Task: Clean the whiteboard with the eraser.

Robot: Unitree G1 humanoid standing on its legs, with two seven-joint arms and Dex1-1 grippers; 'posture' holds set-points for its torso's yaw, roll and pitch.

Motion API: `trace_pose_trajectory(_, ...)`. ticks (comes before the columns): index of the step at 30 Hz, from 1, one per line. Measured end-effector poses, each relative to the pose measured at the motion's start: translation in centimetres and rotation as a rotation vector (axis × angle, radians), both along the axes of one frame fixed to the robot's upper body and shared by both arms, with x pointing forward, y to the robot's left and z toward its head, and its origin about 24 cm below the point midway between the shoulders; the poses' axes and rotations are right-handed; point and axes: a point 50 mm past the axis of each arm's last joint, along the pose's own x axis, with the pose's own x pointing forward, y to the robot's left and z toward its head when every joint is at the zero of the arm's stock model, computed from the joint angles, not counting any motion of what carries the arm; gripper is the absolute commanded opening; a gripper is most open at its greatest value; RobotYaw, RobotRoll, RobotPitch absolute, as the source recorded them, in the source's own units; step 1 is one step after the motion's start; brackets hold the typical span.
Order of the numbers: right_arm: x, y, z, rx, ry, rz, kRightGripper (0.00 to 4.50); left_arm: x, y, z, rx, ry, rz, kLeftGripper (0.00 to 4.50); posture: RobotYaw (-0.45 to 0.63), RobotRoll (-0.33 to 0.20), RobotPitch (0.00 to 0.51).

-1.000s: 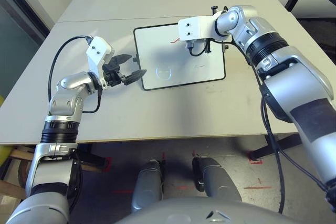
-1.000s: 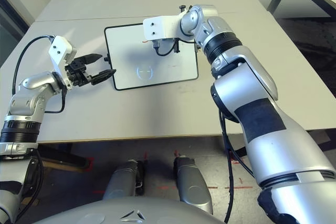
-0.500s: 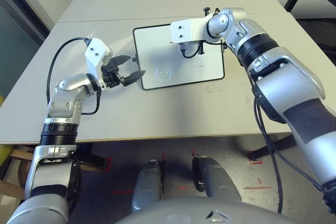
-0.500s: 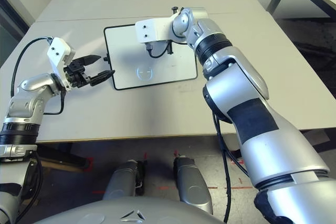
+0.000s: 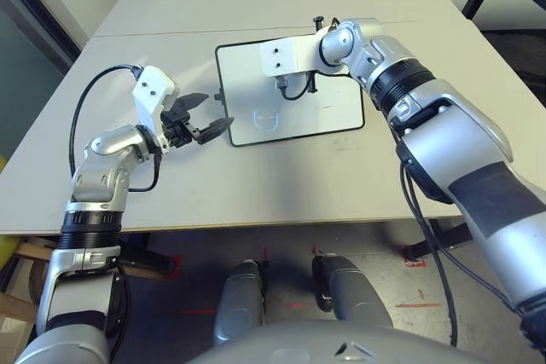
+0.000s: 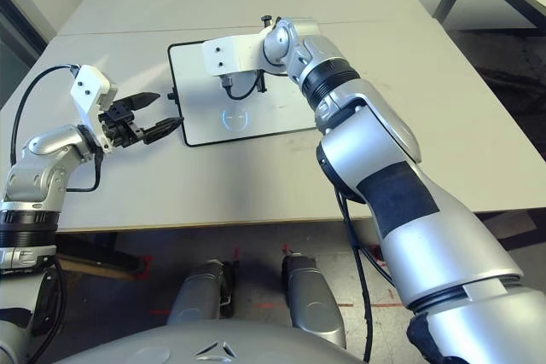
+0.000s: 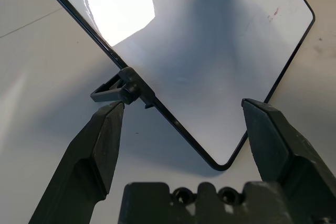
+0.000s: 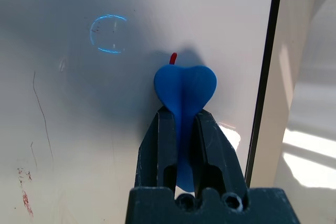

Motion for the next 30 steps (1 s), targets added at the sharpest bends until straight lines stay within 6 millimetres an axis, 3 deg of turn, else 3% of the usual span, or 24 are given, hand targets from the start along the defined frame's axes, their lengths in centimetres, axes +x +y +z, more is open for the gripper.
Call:
trace_pose_trajectory(5, -0.3, 0.9, -0.2, 0.003, 0.008, 0.018, 0.18, -0.3, 0.1, 0.2, -0.001, -0.010, 0.016, 4.50, 0.08, 0.000, 0.114)
trace_pose_trajectory(15, -0.1, 0.5, -0.3, 0.002, 0.024, -0.023, 0.18, -0.6, 0.3, -0.2, -0.008, 0.004, 0.031, 4.50, 0.07, 0.000, 0.111)
trace_pose_trajectory(30, 0.6, -2.1, 0.2, -0.020, 0.031, -0.095, 0.18, -0.1, -0.1, 0.6, -0.016, -0.020, 0.016, 4.50, 0.03, 0.000, 0.107)
